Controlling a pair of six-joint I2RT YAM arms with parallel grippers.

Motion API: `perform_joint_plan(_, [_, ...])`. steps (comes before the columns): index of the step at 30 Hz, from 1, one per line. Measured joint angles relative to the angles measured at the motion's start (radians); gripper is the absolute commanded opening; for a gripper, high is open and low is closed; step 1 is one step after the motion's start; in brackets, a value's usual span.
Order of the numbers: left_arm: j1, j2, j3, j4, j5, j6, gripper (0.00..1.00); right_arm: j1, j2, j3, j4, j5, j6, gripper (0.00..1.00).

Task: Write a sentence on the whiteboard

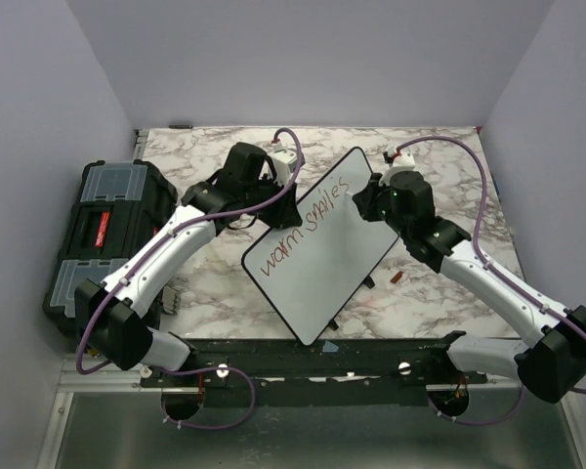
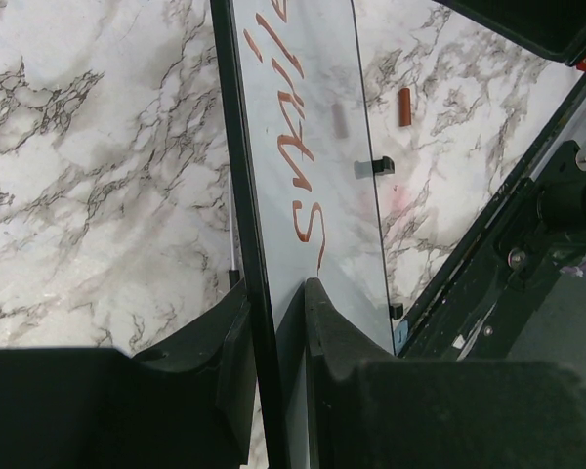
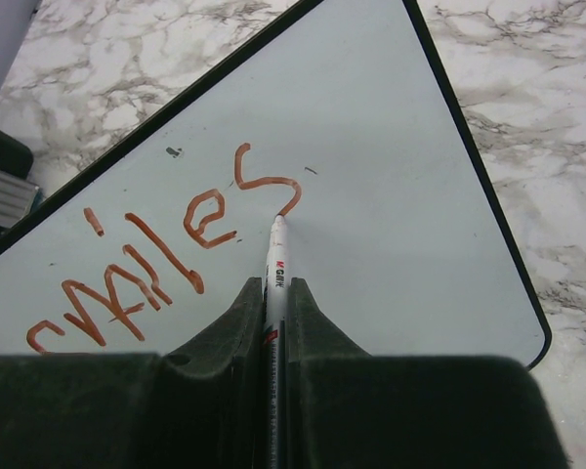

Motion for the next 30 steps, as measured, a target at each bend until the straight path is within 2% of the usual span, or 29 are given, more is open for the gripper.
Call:
perform_joint_plan(7, [0.0,0.0,0.0,0.002,-0.002,0.002,0.0,0.0,-0.054,0.0,-0.031,-0.029,0.001,0.01])
perform_joint_plan(17, [-0.003,0.0,0.0,0.003,-0.003,0.003,0.0,0.0,-0.253,0.0,-0.038,-0.028,0.002,0.01])
perform_joint_plan(30, [-0.002,0.003,0.0,0.004,-0.023,-0.003,0.0,0.0,-0.251,0.002,-0.109,-0.093,0.029,0.01])
